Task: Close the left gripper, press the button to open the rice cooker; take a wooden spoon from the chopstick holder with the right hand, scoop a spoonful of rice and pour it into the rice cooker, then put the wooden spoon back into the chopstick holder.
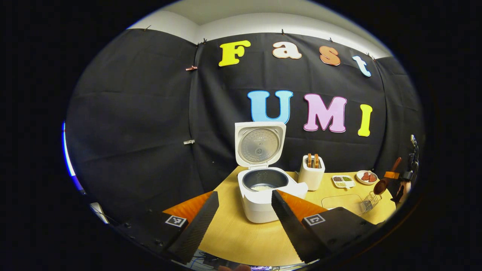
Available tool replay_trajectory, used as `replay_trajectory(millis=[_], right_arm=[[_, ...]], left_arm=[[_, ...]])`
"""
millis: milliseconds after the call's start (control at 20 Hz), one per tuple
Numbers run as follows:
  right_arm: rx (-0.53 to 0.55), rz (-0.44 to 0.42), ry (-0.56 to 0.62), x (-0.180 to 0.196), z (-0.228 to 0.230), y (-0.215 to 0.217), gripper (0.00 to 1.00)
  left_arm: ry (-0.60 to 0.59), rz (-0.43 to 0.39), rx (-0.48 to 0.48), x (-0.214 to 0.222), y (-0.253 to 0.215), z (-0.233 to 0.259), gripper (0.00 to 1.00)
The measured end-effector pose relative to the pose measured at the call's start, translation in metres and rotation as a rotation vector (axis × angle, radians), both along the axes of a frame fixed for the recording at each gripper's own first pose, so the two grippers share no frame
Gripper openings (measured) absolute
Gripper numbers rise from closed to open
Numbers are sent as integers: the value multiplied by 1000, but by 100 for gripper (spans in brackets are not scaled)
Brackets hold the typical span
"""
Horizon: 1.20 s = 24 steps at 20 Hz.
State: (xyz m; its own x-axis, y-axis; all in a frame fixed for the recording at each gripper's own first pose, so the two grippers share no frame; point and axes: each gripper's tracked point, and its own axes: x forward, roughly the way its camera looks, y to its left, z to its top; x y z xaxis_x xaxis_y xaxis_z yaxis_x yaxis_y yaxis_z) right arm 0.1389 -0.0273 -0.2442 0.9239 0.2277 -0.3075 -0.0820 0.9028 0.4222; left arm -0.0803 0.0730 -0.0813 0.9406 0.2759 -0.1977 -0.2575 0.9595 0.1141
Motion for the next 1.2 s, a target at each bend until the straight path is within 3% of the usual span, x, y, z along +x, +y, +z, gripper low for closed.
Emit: replay_trajectory(millis=[200, 400, 650, 800, 1000, 1200], right_arm=[[14, 59, -80, -7, 46, 50, 18], [-95, 203, -118, -27, 51, 124, 18], [-358, 371, -84, -55, -5, 191, 18], [-527, 420, -41, -62, -49, 203, 18], [-641, 424, 12, -69, -87, 211, 18], [-610, 418, 76, -81, -108, 228, 18]], left_arm=[[-2, -22, 9, 10, 12, 0, 97], [-8, -43, 28, 18, 19, 2, 97], [0, -59, 26, 23, 23, 0, 97], [1, -62, 18, 23, 24, -3, 97], [9, -57, 14, 23, 29, -6, 97], [16, -42, -2, 21, 34, -11, 97]])
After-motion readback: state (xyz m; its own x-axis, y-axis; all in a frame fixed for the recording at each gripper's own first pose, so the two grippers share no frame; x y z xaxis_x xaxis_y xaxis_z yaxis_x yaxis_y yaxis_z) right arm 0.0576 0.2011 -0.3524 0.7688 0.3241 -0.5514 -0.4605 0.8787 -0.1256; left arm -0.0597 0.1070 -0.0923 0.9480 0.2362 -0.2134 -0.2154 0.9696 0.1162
